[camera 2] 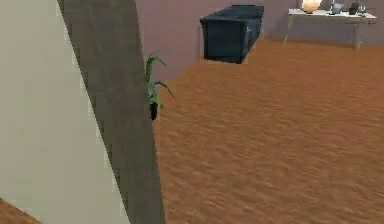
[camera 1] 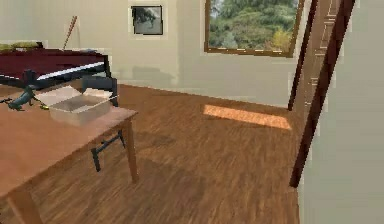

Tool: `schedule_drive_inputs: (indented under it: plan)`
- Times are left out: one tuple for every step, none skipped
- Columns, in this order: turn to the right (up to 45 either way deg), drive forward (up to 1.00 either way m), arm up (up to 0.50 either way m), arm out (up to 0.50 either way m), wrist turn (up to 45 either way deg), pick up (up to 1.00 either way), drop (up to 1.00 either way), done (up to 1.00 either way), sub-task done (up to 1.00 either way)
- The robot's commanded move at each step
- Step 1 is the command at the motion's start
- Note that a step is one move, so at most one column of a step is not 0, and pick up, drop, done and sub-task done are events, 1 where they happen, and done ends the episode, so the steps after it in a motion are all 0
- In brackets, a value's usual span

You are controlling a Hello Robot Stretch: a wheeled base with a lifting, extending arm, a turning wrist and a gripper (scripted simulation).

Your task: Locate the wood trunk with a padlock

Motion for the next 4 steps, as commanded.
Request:
schedule_drive_inputs:
  plan:
    - [18.0,0.0,0.0,0.0,0.0,0.0,0.0,0.0,0.0]
    - [0.0,1.0,0.0,0.0,0.0,0.0,0.0,0.0,0.0]
    - [0.0,0.55,0.0,0.0,0.0,0.0,0.0,0.0,0.0]
    - [-9.0,0.0,0.0,0.0,0.0,0.0,0.0,0.0,0.0]
